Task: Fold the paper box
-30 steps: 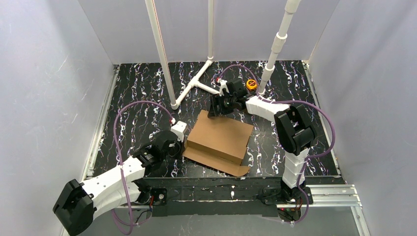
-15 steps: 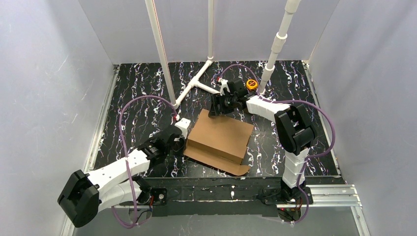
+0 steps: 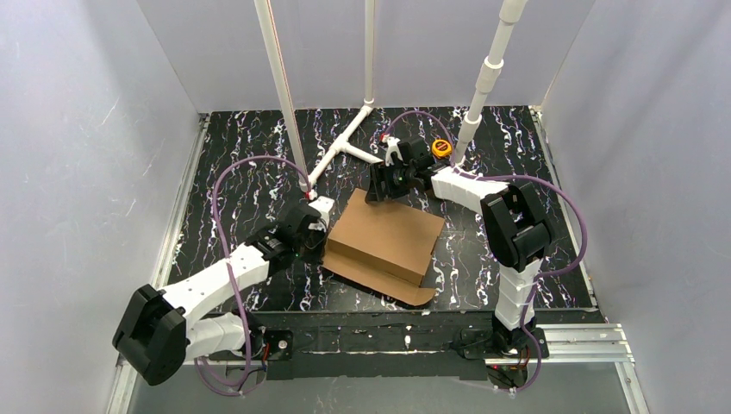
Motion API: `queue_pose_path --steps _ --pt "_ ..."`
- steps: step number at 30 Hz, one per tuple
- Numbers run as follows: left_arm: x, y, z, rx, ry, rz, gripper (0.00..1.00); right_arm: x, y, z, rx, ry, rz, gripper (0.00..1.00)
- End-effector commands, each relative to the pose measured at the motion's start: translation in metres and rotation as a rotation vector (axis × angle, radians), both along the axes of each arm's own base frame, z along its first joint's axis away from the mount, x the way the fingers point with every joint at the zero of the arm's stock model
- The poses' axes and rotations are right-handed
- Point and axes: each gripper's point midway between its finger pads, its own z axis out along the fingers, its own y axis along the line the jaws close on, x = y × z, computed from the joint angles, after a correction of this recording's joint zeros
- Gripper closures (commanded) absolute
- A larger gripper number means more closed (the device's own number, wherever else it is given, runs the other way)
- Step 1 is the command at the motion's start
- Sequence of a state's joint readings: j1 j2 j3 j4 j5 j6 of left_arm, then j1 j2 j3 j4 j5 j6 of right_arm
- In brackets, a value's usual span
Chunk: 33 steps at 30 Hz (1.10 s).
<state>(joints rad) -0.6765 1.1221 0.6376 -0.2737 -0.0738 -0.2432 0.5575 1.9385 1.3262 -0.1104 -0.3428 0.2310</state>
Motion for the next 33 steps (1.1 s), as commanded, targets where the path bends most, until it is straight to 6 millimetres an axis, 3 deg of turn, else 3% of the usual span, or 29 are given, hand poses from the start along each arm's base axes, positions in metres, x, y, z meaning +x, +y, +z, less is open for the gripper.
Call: queue_pose_path --steps 1,9,17,23,33 --pt "0.019 -0.016 0.027 -0.105 -0.015 -0.015 1.0 -0.018 0.001 -0.027 -0.073 0.061 0.046 0.27" --pt "0.022 -0.027 0.028 -0.109 0.044 -0.086 1.0 -0.023 0.005 -0.029 -0.074 0.065 0.061 0.27" --pt "0.037 -0.007 0.03 -0.021 -0.008 0.022 1.0 -0.026 0.007 -0.033 -0.083 0.071 0.073 0.27" --pt "0.041 0.001 0.02 0.025 -0.004 0.062 1.0 -0.029 0.009 -0.035 -0.087 0.075 0.081 0.27" --pt "0.056 -0.013 0.023 -0.015 -0.04 0.035 1.0 -0.031 0.01 -0.037 -0.092 0.079 0.088 0.27"
